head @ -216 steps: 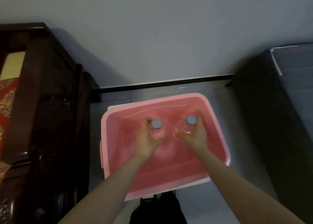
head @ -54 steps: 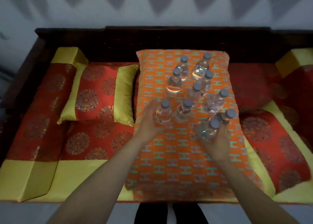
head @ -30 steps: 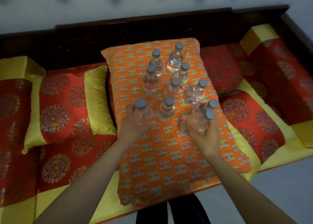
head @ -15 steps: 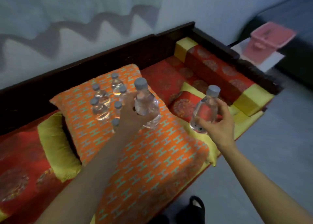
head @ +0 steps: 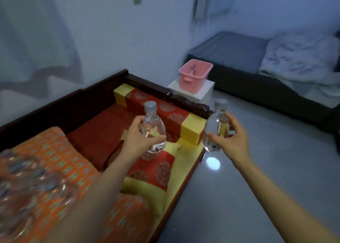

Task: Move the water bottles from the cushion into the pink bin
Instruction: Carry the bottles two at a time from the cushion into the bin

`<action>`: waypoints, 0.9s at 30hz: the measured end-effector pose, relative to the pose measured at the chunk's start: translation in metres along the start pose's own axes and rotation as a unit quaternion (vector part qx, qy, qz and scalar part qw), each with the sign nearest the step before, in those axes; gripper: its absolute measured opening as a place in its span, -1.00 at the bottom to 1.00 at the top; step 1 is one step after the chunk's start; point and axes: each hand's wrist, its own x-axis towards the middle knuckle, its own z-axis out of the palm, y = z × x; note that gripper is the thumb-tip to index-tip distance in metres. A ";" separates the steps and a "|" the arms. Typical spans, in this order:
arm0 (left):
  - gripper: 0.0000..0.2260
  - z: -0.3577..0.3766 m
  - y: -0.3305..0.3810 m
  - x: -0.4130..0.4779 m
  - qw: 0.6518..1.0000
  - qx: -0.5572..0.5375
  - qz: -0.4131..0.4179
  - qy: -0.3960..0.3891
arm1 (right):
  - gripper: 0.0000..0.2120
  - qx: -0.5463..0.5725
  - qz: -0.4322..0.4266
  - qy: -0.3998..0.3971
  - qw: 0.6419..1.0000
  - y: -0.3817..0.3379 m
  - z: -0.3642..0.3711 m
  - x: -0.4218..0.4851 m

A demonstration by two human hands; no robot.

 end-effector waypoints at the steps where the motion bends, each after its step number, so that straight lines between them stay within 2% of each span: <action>1: -0.40 0.016 0.007 0.009 1.000 0.001 0.000 -0.001 | -0.24 -0.006 0.000 0.001 1.000 0.007 -0.013 0.012; 7: -0.44 0.106 0.049 0.067 1.000 0.015 0.014 -0.018 | -0.25 -0.031 0.004 0.044 0.999 0.047 -0.088 0.085; 12: -0.41 0.159 0.065 0.123 0.999 0.031 0.021 -0.032 | -0.29 -0.018 0.011 0.056 0.998 0.080 -0.120 0.141; 19: -0.32 0.231 0.056 0.218 0.997 0.052 0.019 -0.045 | -0.31 -0.010 0.005 0.030 0.999 0.133 -0.137 0.247; 27: -0.41 0.318 0.046 0.341 0.999 0.028 -0.028 -0.019 | -0.35 0.000 0.006 -0.001 1.000 0.188 -0.149 0.401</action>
